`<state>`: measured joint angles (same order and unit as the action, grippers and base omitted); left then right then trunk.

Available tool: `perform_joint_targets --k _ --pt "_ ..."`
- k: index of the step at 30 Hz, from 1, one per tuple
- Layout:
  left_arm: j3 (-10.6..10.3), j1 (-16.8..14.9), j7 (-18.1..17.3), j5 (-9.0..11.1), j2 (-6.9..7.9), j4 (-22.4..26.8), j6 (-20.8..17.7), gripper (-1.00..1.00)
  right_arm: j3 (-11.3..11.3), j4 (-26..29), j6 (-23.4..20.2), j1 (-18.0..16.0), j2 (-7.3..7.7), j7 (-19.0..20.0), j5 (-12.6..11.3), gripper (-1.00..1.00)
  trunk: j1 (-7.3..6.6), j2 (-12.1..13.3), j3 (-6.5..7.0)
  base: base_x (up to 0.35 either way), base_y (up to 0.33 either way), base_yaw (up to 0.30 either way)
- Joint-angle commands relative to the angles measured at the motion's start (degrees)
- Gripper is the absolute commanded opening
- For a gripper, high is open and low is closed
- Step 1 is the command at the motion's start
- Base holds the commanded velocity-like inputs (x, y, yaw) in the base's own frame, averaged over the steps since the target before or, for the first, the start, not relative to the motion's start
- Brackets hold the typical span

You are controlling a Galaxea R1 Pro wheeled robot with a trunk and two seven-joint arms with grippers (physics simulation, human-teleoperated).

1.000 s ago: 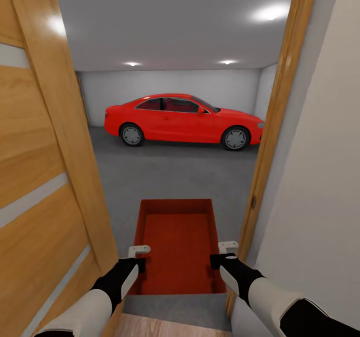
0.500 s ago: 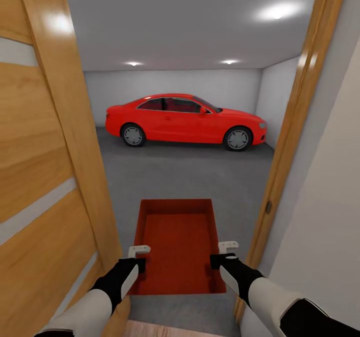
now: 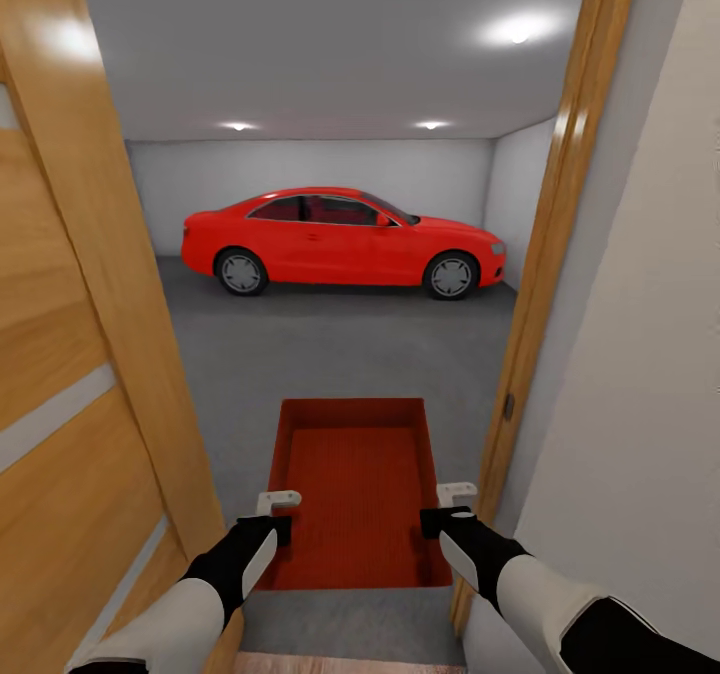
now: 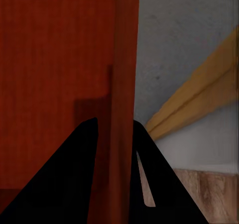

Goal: Move the two storage containers from the living room to the garage. In the garage, place one container on the floor and stack the other container on top of it (either order is fine).

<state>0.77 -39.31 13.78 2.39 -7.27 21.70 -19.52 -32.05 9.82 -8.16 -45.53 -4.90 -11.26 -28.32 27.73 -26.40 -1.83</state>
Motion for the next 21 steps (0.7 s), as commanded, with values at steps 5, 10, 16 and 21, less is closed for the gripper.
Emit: perform_joint_targets --k 5,10,16,21 --pt "-0.5 0.0 0.3 1.4 1.91 -0.1 -0.4 -1.00 -0.5 0.3 1.7 -0.1 0.24 -0.3 0.4 -1.00 0.03 -0.1 -0.13 0.015 0.079 -0.040" --pt "-0.5 0.0 0.3 1.4 1.91 -0.1 -0.4 -1.00 -0.5 0.3 1.7 -0.1 0.24 -0.3 0.4 -1.00 0.03 -0.1 -0.13 0.064 0.176 -0.004" --pt "-0.5 0.0 0.3 1.4 1.91 -0.1 -0.3 -1.00 -0.5 0.3 1.7 -0.1 0.24 -0.3 0.4 -1.00 0.03 -0.1 -0.13 0.074 0.177 0.000" --pt "-0.5 0.0 0.4 1.4 1.91 -0.1 -0.3 -1.00 -0.5 0.3 1.7 -0.1 0.24 -0.3 0.4 -1.00 0.03 -0.1 -0.13 0.036 0.097 0.000"
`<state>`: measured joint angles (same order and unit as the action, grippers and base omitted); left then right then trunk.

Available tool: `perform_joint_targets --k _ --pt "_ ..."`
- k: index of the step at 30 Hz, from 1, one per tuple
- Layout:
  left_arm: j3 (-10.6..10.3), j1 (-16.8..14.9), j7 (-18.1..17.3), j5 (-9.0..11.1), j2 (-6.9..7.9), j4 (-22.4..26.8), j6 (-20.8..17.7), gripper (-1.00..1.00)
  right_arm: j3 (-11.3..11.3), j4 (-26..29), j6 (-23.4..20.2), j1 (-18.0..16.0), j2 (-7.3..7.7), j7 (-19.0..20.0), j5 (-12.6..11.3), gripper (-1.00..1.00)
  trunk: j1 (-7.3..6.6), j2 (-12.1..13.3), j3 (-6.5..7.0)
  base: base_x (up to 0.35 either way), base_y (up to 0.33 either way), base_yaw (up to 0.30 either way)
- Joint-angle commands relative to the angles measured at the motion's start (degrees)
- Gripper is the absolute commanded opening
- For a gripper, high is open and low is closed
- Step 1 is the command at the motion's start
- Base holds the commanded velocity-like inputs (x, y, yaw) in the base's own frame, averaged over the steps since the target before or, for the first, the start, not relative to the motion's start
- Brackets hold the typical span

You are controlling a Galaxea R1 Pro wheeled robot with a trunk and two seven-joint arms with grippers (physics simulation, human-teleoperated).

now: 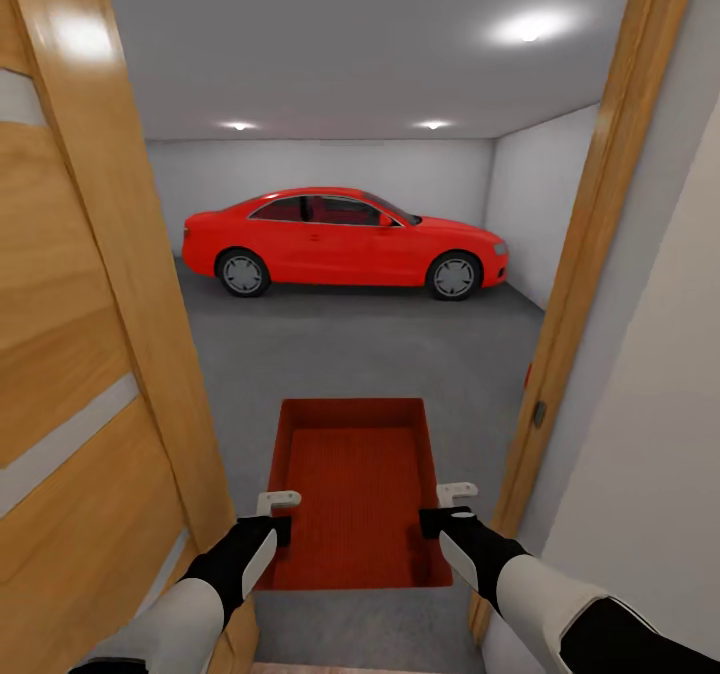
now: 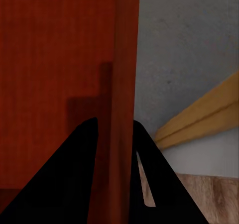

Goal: Move the two storage containers from the living room to the garage. In the garage, place one container on the floor and stack the other container on top of it (either order is fine).

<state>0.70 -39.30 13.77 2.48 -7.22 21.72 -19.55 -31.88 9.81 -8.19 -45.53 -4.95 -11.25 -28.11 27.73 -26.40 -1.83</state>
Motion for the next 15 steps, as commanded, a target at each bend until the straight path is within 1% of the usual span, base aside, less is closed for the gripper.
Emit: perform_joint_targets --k 1,7,15 --pt "-0.5 0.0 0.4 1.3 1.86 -0.1 -0.2 -1.00 -0.6 0.3 1.8 -0.1 0.29 -0.3 0.2 -1.00 0.03 -0.1 -0.13 0.008 0.024 0.000" --pt "-0.5 0.0 0.4 1.3 1.86 -0.1 -0.2 -1.00 -0.6 0.3 1.8 -0.1 0.32 -0.3 0.2 -1.00 0.03 -0.1 -0.13 0.002 0.006 -0.015" --pt "-0.5 0.0 0.4 1.3 1.86 -0.1 -0.2 -1.00 -0.6 0.3 1.7 -0.1 0.29 -0.3 0.2 -1.00 0.03 -0.1 -0.13 0.000 0.000 -0.114"
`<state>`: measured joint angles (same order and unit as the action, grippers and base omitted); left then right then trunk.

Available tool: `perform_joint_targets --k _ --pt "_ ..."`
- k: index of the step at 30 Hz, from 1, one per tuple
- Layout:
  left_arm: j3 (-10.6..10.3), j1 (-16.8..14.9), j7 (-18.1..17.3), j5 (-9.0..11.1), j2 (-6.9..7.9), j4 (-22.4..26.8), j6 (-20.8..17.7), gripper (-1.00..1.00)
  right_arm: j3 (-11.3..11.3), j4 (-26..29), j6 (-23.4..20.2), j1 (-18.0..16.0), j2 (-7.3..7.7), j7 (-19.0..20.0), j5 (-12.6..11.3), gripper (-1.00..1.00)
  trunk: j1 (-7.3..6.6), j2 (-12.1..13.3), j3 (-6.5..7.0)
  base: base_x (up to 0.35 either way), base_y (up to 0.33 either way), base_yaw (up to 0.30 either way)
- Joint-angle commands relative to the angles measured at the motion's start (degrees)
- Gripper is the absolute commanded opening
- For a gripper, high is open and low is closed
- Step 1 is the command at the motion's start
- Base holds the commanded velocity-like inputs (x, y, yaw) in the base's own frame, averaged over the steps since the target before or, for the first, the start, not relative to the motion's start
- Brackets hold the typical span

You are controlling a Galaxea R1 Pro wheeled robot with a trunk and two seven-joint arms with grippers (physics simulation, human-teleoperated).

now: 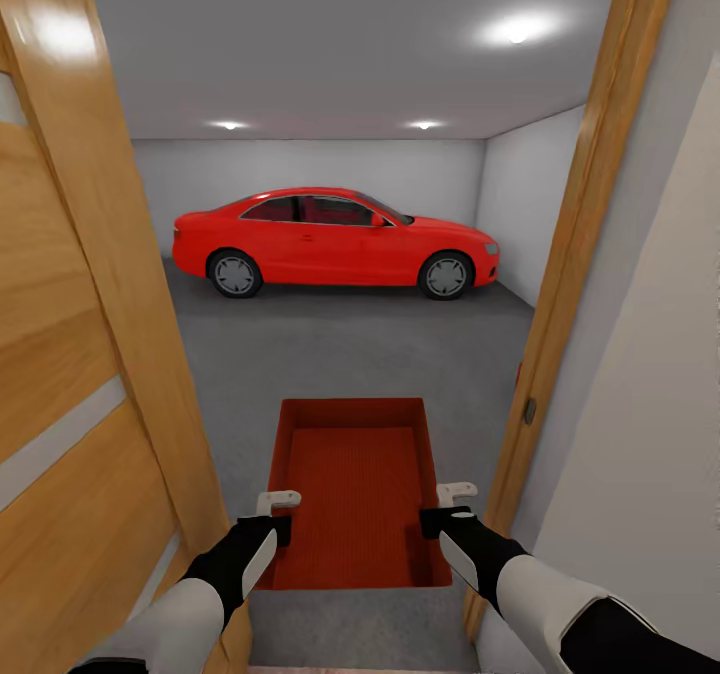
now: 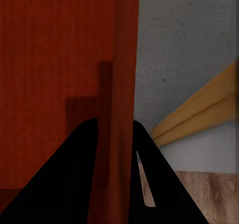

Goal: Move the two storage containers from the living room to the garage. In the garage, place one container on the floor and stack the other container on top of it (either order is fine).

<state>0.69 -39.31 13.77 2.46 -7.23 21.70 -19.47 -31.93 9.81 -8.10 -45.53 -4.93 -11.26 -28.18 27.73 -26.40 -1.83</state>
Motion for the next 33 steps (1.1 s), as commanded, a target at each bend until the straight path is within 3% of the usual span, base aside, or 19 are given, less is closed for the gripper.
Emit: perform_joint_targets --k 1,11,33 --pt "-0.5 0.0 0.4 1.3 1.87 -0.1 -0.2 -1.00 -0.6 0.3 1.6 -0.1 0.27 -0.3 0.2 -1.00 0.03 -0.1 -0.13 0.000 0.000 -0.128" --pt "-0.5 0.0 0.4 1.3 1.87 -0.1 -0.3 -1.00 -0.6 0.3 1.6 -0.1 0.27 -0.3 0.2 -1.00 0.03 -0.1 -0.13 0.000 0.000 -0.105" --pt "-0.5 0.0 0.5 1.2 1.85 -0.1 -0.2 -1.00 -0.6 0.3 1.6 -0.1 0.36 -0.3 0.3 -1.00 0.03 -0.1 -0.13 0.000 0.000 -0.004"
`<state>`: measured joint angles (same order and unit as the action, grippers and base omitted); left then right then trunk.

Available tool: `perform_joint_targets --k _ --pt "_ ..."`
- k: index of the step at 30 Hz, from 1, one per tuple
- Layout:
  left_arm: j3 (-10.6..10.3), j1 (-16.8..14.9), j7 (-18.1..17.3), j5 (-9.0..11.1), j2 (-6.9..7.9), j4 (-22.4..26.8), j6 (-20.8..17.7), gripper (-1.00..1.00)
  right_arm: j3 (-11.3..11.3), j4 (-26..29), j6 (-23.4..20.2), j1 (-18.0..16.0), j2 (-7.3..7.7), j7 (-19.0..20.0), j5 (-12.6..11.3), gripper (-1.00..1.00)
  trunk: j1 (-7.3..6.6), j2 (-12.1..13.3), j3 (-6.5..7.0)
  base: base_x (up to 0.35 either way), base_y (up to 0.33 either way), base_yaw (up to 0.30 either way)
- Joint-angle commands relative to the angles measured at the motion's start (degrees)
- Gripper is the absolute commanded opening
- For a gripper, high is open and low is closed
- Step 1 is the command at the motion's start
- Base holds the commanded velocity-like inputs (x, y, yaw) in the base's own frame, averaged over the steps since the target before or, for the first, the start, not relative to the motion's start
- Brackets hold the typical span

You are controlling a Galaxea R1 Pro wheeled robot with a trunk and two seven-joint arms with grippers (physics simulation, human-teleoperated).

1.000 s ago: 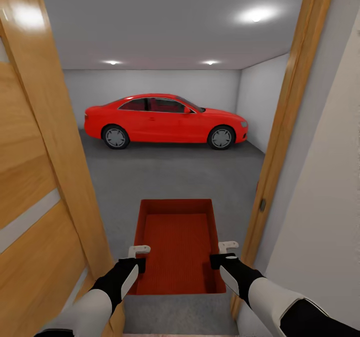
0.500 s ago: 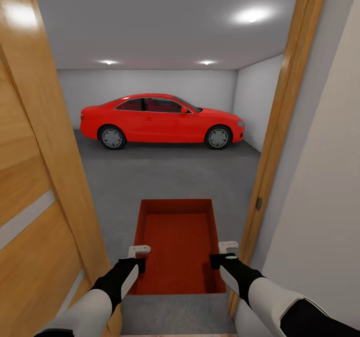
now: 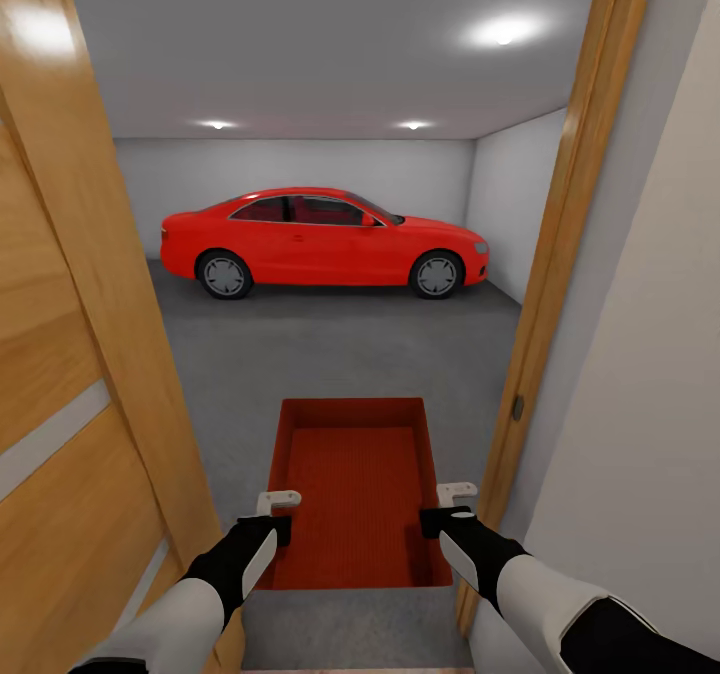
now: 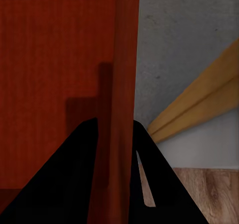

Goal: Move the two storage containers from the living room to the garage. In the garage, place one container on the floor and stack the other container on top of it (either order is fine).

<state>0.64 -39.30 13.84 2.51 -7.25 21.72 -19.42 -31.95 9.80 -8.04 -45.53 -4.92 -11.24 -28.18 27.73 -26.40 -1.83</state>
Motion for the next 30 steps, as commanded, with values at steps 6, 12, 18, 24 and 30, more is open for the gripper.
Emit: perform_joint_targets --k 6,12,18,24,30 --pt "-0.5 0.0 0.3 1.2 1.81 -0.1 -0.3 -1.00 -0.6 0.3 1.6 -0.1 0.35 -0.4 0.3 -1.00 0.03 -0.1 -0.13 0.080 0.000 0.000" --pt "-0.5 0.0 0.4 1.2 1.82 -0.1 -0.4 -1.00 -0.6 0.3 1.6 -0.1 0.35 -0.4 0.3 -1.00 0.03 -0.1 -0.13 0.297 0.000 0.000" --pt "-0.5 0.0 0.4 1.2 1.85 -0.1 -0.4 -1.00 -0.6 0.3 1.6 -0.1 0.35 -0.4 0.3 -1.00 0.03 -0.1 -0.13 0.321 0.000 0.000" --pt "-0.4 0.0 0.4 1.2 1.86 -0.1 -0.4 -1.00 -0.6 0.3 1.6 -0.1 0.35 -0.4 0.3 -1.00 0.03 -0.1 -0.13 0.322 0.000 0.000" --pt "-0.5 0.0 0.4 1.2 1.87 -0.1 -0.4 -1.00 -0.6 0.3 1.6 -0.1 0.35 -0.4 0.3 -1.00 0.03 -0.1 -0.13 0.322 0.000 0.000"
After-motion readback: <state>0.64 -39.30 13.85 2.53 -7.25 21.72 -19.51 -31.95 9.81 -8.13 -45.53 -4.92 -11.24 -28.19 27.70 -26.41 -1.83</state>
